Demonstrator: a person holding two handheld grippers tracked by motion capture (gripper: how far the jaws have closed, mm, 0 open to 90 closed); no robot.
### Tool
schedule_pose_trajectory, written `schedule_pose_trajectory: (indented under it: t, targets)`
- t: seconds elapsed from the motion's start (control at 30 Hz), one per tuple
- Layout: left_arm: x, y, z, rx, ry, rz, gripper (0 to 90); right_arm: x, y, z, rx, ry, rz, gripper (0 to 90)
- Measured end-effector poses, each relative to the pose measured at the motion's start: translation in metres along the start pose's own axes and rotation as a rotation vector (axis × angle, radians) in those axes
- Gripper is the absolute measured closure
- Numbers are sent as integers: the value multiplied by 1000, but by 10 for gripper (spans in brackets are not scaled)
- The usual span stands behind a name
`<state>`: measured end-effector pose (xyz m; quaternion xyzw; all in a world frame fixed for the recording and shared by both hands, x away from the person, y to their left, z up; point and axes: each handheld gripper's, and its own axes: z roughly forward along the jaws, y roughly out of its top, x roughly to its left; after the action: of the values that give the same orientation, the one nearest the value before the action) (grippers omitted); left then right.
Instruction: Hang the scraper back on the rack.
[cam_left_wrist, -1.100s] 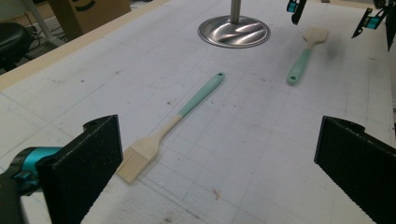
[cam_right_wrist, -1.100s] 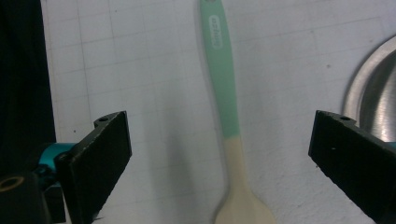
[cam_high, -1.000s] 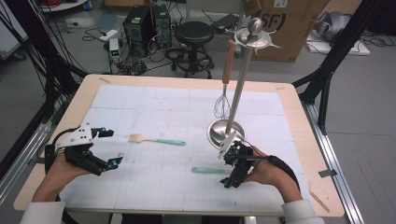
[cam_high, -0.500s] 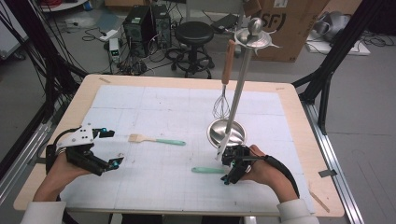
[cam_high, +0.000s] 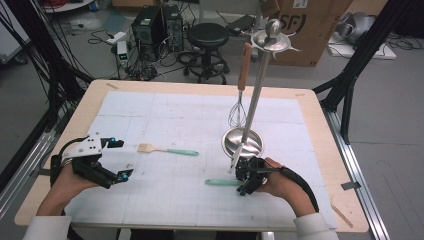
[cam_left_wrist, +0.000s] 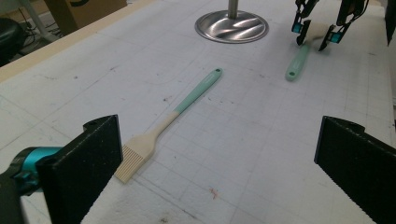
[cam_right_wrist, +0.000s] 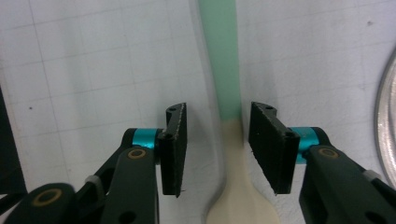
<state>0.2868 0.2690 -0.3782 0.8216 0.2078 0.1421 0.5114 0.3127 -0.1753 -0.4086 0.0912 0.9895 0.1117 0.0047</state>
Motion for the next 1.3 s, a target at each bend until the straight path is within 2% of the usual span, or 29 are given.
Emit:
schedule_pose_trajectory:
  t: [0.03, 0.07, 0.1, 0.17, 0.27, 0.37, 0.43, 0.47, 0.6, 0.73, 0.83, 0.9, 0.97, 1.0, 1.03, 1.07, 1.1, 1.13, 1.17, 1.2, 1.23, 1.27, 1.3]
  targets:
    - [0, 0, 0, 1, -2, 4, 17, 0, 0, 0, 0, 0, 0, 622]
    - [0, 0, 0, -1, 0, -1, 17, -1, 1, 0, -8, 7, -21, 633]
    - [0, 0, -1, -3, -1, -1, 17, 0, 1, 0, 5, 5, -5, 657]
    - [0, 0, -1, -4, 0, -3, 17, 0, 3, 0, 7, 12, -32, 709]
    - [0, 0, -1, -5, 1, -3, 17, 3, 7, 1, 48, 5, -42, 726]
    - [0, 0, -1, -6, -2, -2, 17, 4, 12, 2, 68, -1, -75, 746]
    - [0, 0, -1, -8, -2, -2, 17, 6, 14, 1, 99, 6, -53, 795]
    - [0, 0, -1, -9, -2, 0, 17, 5, 16, 2, 98, 5, -76, 799]
    - [0, 0, -2, -12, -3, 0, 17, 7, 16, 1, 108, 0, -73, 806]
    - [0, 1, -2, -10, -2, 1, 17, 5, 14, 1, 85, 8, -89, 810]
    - [0, 0, -2, -16, 1, -5, 17, 5, 13, 0, 74, 9, -81, 811]
    - [0, 0, -2, -14, 0, -2, 17, 3, 12, -1, 46, 7, -110, 810]
    - [0, 0, -2, -14, 0, -4, 17, 5, 10, -5, 33, 8, -83, 811]
    - [0, 0, -2, -13, 1, -4, 17, 3, 9, -7, 14, 11, -103, 811]
    - [0, 0, -2, -12, 1, -4, 17, 5, 7, -10, 19, 21, -62, 811]
    - [0, 0, -2, -12, 1, -5, 17, 4, 6, -13, -3, 19, -62, 811]
    - [0, 0, -2, -11, 0, -5, 17, 1, 4, -15, -38, 30, -91, 810]
    - [0, 0, -2, -10, 0, -5, 17, 4, 2, -20, -30, 30, -44, 811]
    - [0, 0, -2, -11, 1, -5, 17, 1, 0, -22, -64, 24, -79, 811]
    - [0, 0, -2, -10, 0, -4, 17, 3, -3, -27, -65, 43, -41, 811]
    - [0, 0, -2, -9, -1, -3, 17, 3, -6, -30, -83, 38, -30, 810]
    - [0, 0, -2, -7, -2, -3, 17, 1, -9, -33, -113, 38, -52, 810]
    - [0, 0, -2, -7, -1, -6, 17, 1, -12, -36, -131, 52, -47, 810]
